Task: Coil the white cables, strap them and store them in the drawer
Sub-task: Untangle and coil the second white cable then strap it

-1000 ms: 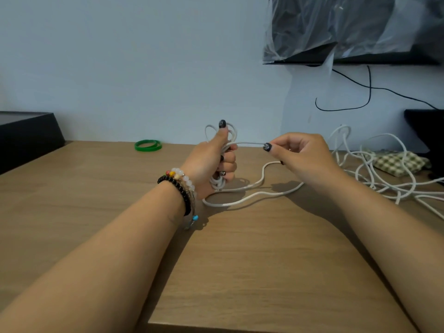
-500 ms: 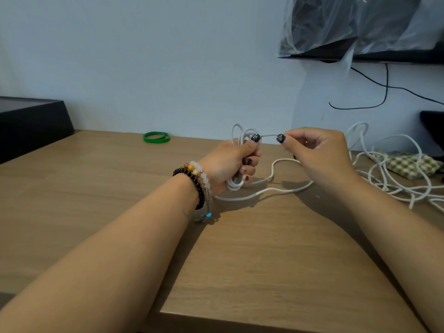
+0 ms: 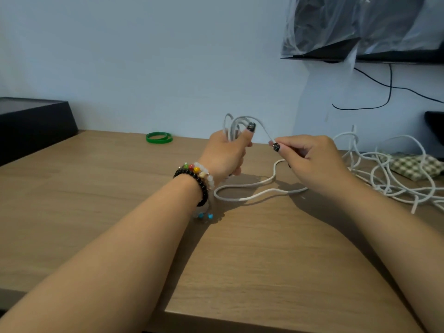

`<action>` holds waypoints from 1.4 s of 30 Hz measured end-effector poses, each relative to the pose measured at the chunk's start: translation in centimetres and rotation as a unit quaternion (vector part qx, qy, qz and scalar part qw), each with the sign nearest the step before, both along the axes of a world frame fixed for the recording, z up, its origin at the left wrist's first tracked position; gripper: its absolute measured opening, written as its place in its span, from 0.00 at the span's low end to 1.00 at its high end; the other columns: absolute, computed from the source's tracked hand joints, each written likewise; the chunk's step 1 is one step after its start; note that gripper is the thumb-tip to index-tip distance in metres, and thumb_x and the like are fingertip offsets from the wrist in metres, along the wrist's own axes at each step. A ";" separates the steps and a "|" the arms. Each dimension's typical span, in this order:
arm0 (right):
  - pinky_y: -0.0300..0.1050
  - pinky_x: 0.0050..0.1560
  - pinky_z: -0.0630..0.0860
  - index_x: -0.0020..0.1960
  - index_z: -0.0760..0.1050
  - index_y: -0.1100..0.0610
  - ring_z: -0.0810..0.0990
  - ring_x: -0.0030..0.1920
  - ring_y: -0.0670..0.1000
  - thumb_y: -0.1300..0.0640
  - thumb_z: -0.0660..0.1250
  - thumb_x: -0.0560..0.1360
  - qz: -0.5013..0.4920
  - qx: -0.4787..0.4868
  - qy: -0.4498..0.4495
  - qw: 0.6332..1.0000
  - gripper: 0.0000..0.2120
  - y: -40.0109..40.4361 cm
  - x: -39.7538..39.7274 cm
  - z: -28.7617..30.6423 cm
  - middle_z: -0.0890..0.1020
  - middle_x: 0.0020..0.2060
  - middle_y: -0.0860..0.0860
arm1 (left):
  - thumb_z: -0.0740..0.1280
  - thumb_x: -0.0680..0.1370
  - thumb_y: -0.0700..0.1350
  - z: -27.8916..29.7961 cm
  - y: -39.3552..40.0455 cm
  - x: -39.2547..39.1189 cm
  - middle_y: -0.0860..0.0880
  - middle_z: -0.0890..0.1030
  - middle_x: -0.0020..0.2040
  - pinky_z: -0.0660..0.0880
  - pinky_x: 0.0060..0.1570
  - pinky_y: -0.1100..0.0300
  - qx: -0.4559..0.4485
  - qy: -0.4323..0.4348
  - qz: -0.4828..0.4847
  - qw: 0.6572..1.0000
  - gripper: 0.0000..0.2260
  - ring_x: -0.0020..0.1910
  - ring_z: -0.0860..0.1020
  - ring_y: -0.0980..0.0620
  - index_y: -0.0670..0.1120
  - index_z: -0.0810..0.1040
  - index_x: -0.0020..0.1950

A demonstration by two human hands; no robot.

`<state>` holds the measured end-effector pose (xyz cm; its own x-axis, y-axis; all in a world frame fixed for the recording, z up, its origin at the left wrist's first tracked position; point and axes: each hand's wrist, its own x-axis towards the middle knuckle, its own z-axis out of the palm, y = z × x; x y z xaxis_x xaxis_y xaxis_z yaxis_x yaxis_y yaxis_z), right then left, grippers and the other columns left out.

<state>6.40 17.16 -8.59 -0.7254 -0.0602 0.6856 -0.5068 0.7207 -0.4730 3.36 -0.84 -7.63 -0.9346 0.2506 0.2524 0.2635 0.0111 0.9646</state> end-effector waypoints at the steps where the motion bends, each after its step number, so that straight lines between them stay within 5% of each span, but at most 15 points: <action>1: 0.26 0.38 0.67 0.54 0.83 0.57 0.77 0.35 0.35 0.60 0.68 0.77 0.002 0.011 0.002 1.000 0.08 -0.1 0.1 0.0 0.78 0.34 0.34 | 0.62 0.81 0.53 -0.1 0.2 0.3 0.53 0.65 0.24 0.63 0.22 0.65 -0.036 0.023 -0.007 0.999 0.15 0.21 0.62 0.56 0.43 0.74 0.42; 8: 0.48 0.40 0.76 0.52 0.84 0.57 0.79 0.36 0.51 0.60 0.67 0.77 0.033 0.058 0.004 0.998 0.08 -0.9 0.2 -0.5 0.83 0.35 0.50 | 0.67 0.78 0.54 -0.1 0.1 0.5 0.51 0.63 0.25 0.64 0.24 0.62 -0.020 0.035 -0.023 0.999 0.15 0.23 0.61 0.53 0.42 0.74 0.42; 13: 0.46 0.36 0.72 0.53 0.84 0.52 0.75 0.33 0.48 0.60 0.67 0.77 0.040 0.071 0.012 0.997 0.10 -0.9 0.4 -0.3 0.78 0.31 0.43 | 0.70 0.76 0.40 -0.2 0.2 0.3 0.52 0.68 0.24 0.66 0.24 0.63 -0.022 0.038 0.004 0.999 0.07 0.23 0.65 0.55 0.44 0.77 0.38; 23: 0.48 0.37 0.72 0.43 0.81 0.62 0.73 0.33 0.52 0.56 0.63 0.79 0.024 0.066 -0.067 0.995 0.13 -1.3 0.9 0.0 0.79 0.31 0.56 | 0.68 0.78 0.40 -0.5 0.3 -0.2 0.53 0.63 0.24 0.61 0.23 0.64 0.107 -0.038 0.014 0.993 0.03 0.23 0.59 0.55 0.40 0.79 0.46; 27: 0.39 0.34 0.66 0.43 0.83 0.56 0.73 0.31 0.45 0.51 0.65 0.78 -0.041 0.058 -0.058 0.996 0.12 -0.8 0.8 0.4 0.79 0.30 0.47 | 0.67 0.79 0.45 -0.5 0.2 -0.7 0.53 0.63 0.25 0.60 0.23 0.63 0.144 -0.049 0.042 0.987 0.08 0.23 0.60 0.55 0.44 0.78 0.41; 33: 0.44 0.32 0.62 0.42 0.82 0.59 0.67 0.28 0.46 0.49 0.62 0.79 -0.038 0.079 -0.089 0.992 0.17 -1.1 0.8 0.2 0.77 0.28 0.56 | 0.64 0.81 0.48 0.0 0.2 -0.9 0.51 0.72 0.30 0.70 0.28 0.62 0.205 -0.067 0.076 0.974 0.14 0.28 0.70 0.56 0.44 0.74 0.38; 39: 0.40 0.33 0.66 0.47 0.82 0.59 0.72 0.33 0.47 0.53 0.60 0.80 0.049 0.094 -0.129 0.986 0.14 -2.2 1.9 0.3 0.79 0.31 0.52 | 0.60 0.83 0.49 0.2 0.2 -0.6 0.46 0.84 0.39 0.81 0.41 0.61 0.297 -0.111 -0.001 0.948 0.16 0.38 0.82 0.54 0.41 0.75 0.40; 42: 0.47 0.37 0.70 0.48 0.81 0.59 0.74 0.34 0.50 0.55 0.59 0.81 0.083 0.109 -0.126 0.983 0.13 -3.0 2.4 0.2 0.80 0.33 0.53 | 0.59 0.83 0.48 0.6 0.1 -0.2 0.45 0.84 0.36 0.80 0.36 0.64 0.335 -0.122 -0.016 0.934 0.14 0.33 0.83 0.55 0.41 0.71 0.42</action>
